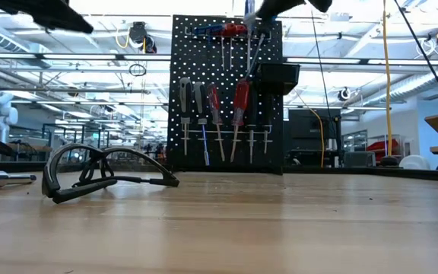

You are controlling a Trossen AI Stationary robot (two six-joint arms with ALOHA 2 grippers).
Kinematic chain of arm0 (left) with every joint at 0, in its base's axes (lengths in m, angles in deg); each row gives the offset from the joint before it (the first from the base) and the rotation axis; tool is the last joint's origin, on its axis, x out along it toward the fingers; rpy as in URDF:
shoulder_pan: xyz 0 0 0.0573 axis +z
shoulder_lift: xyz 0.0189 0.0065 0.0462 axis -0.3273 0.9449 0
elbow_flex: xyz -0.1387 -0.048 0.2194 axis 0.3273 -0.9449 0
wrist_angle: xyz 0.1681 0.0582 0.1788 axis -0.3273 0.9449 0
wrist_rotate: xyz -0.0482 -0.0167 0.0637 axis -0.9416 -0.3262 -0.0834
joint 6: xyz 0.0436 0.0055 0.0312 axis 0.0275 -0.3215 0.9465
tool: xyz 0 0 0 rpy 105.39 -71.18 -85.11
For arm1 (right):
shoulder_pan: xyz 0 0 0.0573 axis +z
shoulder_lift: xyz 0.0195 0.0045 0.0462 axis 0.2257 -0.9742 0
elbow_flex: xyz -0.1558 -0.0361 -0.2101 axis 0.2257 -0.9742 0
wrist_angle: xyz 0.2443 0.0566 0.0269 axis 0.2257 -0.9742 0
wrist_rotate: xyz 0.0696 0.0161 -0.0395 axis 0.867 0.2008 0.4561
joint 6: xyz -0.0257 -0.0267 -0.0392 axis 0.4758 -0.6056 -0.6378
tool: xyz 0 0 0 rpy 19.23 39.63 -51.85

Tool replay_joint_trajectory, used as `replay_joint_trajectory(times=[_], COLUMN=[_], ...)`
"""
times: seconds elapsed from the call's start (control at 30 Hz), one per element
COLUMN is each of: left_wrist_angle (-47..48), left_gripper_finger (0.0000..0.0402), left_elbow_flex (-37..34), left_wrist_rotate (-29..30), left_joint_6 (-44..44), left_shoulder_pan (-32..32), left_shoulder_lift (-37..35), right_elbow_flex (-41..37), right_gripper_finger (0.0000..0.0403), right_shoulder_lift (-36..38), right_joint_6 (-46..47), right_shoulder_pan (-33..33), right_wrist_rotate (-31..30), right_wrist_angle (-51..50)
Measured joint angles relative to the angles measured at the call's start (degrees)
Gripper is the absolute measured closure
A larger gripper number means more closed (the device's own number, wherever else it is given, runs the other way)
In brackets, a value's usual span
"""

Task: Hang tools onto peg board
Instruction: Put the right extension bar into the black bin on the peg board

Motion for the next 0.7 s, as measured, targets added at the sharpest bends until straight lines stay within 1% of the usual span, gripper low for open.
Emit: replay_joint_trajectory(times=[0.07, 0.13, 0.27, 0.47, 0.7], left_wrist_angle=[-0.2, -0.1, -0.2, -0.2, -0.2], left_gripper_finger=[0.0237, 0.0237, 0.0237, 0.0237, 0.0237], left_elbow_flex=[0.0, 0.0, 0.0, 0.0, 0.0], left_wrist_rotate=[3.3, 5.4, 8.6, 8.0, 7.7], left_joint_6=[-0.1, -0.2, -0.1, -0.1, 1.2], left_shoulder_pan=[-1.0, -1.5, -1.7, -1.7, -1.7], left_shoulder_lift=[-0.6, -0.8, -0.9, -0.9, -0.9], right_elbow_flex=[0.0, 0.0, 0.0, 0.0, 0.0], right_gripper_finger=[0.0378, 0.0378, 0.0378, 0.0378, 0.0378], right_shoulder_lift=[2.1, 3.7, 4.8, 3.4, 2.4], right_joint_6=[1.5, 2.8, 3.2, 2.7, 1.7], right_shoulder_pan=[-3.1, -6.1, -12.8, -19.8, -23.6], right_wrist_rotate=[-0.2, 0.1, 4.4, 7.8, 9.4], right_wrist_angle=[-1.6, -2.5, -3.8, -6.0, -5.1])
